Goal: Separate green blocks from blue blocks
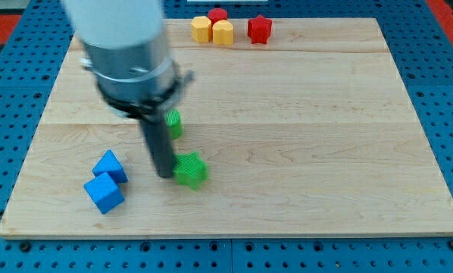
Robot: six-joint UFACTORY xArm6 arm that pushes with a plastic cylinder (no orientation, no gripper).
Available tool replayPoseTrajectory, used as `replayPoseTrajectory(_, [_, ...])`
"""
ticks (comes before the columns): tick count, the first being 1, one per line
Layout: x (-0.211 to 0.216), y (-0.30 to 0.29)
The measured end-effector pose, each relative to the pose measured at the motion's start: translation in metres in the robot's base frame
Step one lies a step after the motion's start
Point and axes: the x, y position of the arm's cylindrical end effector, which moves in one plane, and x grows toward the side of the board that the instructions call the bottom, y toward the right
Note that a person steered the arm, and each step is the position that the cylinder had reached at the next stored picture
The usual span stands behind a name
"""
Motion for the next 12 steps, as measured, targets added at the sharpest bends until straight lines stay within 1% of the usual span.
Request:
replayPoseTrajectory(1, [0.023, 0.077])
replayPoseTrajectory(2, [0.03, 0.14])
replayPoseTrajectory(3, [0.019, 0.149])
replayPoseTrajectory(4, [-0.007, 0.145])
replayPoseTrajectory(5, [-0.002, 0.186])
replayPoseTrajectory(6, [-0.022, 0.157])
replayPoseTrajectory(7, [-0.069, 0.06])
replayPoseTrajectory(8, [-0.105, -0.017])
replayPoseTrajectory(9, [-0.158, -0.024])
replayPoseTrajectory(10, [-0.169, -0.113])
replayPoseTrajectory(11, [-0.14, -0.176])
replayPoseTrajectory(12, [-0.092, -0.145])
